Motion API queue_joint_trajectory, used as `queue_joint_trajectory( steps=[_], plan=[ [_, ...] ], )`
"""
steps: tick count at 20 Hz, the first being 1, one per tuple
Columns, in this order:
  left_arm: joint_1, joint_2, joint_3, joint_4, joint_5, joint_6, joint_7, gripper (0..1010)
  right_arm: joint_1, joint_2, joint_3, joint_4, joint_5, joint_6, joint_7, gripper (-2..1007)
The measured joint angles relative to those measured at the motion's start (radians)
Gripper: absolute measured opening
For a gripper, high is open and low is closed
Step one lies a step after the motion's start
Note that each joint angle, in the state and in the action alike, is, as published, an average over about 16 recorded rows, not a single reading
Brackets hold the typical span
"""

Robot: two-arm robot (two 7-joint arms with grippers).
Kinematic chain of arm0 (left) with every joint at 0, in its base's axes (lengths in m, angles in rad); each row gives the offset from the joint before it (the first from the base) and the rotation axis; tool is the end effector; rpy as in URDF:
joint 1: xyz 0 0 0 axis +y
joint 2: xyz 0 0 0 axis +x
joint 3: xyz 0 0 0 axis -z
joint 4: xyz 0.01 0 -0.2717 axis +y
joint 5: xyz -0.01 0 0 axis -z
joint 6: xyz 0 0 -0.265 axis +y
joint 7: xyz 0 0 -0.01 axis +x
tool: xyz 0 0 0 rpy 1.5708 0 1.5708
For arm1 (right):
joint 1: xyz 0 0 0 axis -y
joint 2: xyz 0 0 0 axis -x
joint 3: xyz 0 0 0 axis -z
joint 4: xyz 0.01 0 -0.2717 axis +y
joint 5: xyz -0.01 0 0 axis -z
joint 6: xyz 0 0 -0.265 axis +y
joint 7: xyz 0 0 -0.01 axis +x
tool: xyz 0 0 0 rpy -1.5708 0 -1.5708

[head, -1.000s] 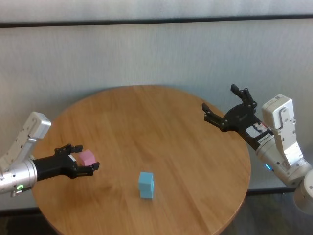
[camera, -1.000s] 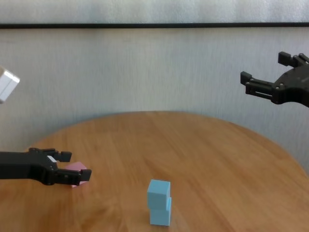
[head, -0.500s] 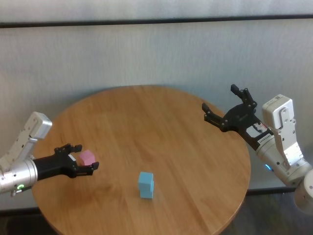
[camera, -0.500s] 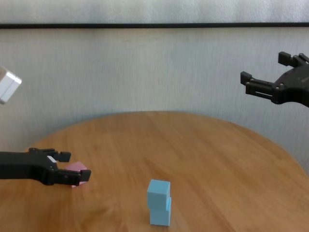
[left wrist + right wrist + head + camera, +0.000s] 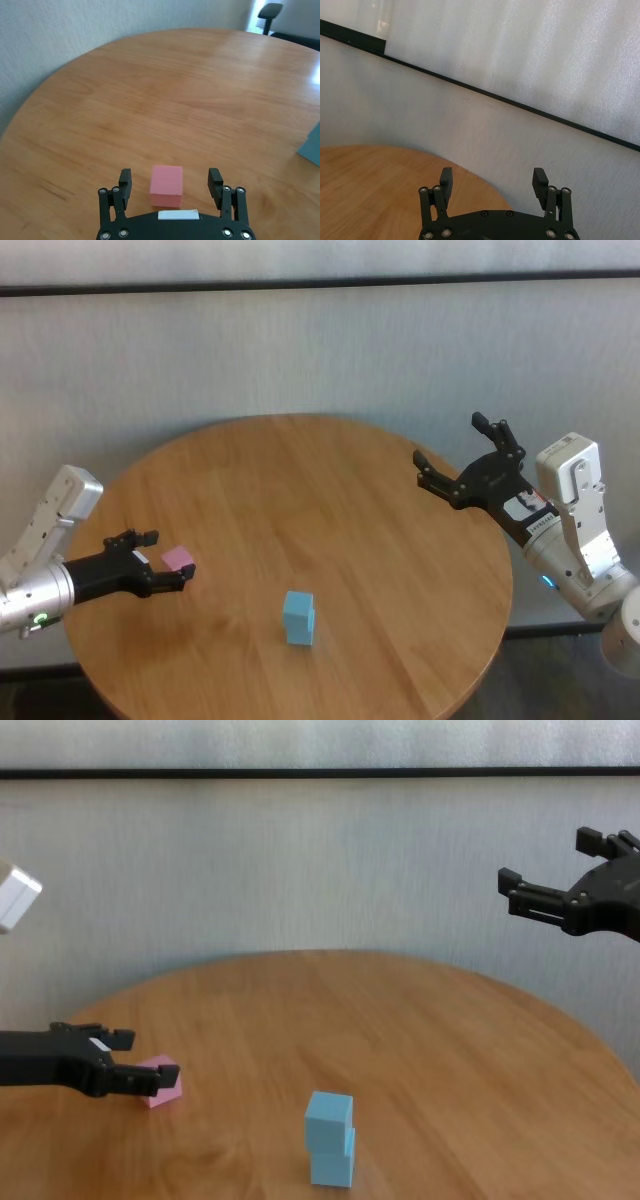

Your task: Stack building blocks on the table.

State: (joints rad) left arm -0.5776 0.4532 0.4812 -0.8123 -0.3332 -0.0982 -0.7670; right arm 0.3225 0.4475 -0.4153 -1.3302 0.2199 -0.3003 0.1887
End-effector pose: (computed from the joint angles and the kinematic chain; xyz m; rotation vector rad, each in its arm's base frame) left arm 0.4030 0.1203 -0.2880 0.3692 0.0590 0.7322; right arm 0.3523 -0.0494 -0.2596 -0.0534 -0.3876 -1.0557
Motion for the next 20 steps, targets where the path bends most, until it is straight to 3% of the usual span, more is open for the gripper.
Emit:
queue_joint_trajectory(
  steps=[8, 20],
  plan=[
    [-0.016, -0.010, -0.006, 0.029, 0.011, 0.001, -0.006, 999, 0.000, 0.000, 0.000, 0.000, 0.000, 0.000, 0.000, 1005],
    [-0.070, -0.037, 0.005, 0.122, 0.034, -0.019, -0.051, 999, 0.000, 0.000, 0.000, 0.000, 0.000, 0.000, 0.000, 1005]
  ],
)
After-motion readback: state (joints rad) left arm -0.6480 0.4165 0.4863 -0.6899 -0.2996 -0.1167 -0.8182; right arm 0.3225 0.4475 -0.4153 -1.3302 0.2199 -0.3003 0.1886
